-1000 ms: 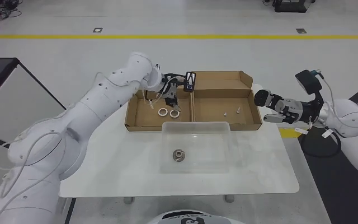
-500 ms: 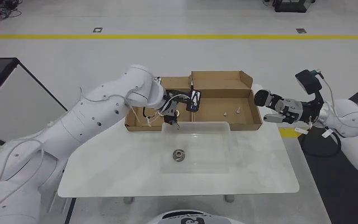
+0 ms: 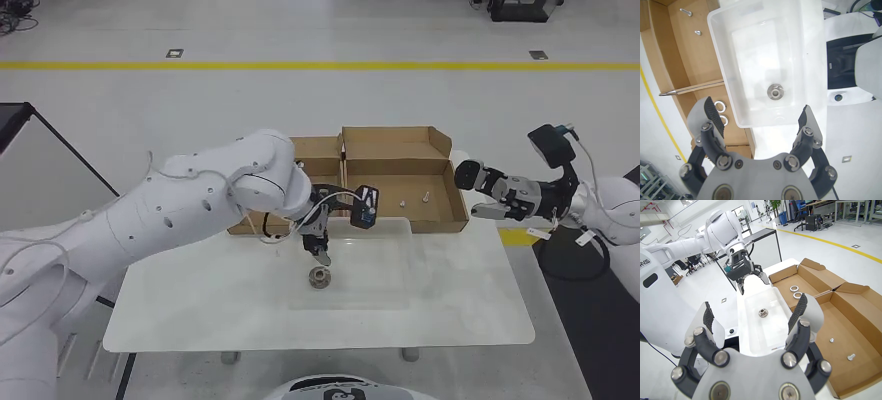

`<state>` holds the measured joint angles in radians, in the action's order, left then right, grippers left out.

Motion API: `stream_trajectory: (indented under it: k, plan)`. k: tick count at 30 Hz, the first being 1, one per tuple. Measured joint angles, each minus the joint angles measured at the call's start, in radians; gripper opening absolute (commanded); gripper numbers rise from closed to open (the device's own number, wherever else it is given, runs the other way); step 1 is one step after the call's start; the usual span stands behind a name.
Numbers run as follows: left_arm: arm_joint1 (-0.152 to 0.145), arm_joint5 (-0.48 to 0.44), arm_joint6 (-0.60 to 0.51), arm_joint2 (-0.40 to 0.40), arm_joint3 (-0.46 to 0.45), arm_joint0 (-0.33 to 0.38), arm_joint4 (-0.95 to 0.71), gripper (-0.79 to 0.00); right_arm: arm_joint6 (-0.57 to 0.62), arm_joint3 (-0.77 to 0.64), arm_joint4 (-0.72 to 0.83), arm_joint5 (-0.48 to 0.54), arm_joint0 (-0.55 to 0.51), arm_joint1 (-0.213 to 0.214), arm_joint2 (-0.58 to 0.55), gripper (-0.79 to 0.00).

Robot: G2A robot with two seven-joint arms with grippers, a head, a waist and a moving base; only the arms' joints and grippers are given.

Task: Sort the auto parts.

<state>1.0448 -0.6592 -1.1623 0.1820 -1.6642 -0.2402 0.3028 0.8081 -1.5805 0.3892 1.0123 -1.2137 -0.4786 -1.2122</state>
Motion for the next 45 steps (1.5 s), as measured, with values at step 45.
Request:
stream_trajectory:
  k: [45]
  plan:
    - [0.202,0.176,-0.175,-0.012,0.178,-0.186,0.050,0.000,0.000,0.000,0.000,0.000,0.000,0.000,0.000,0.000]
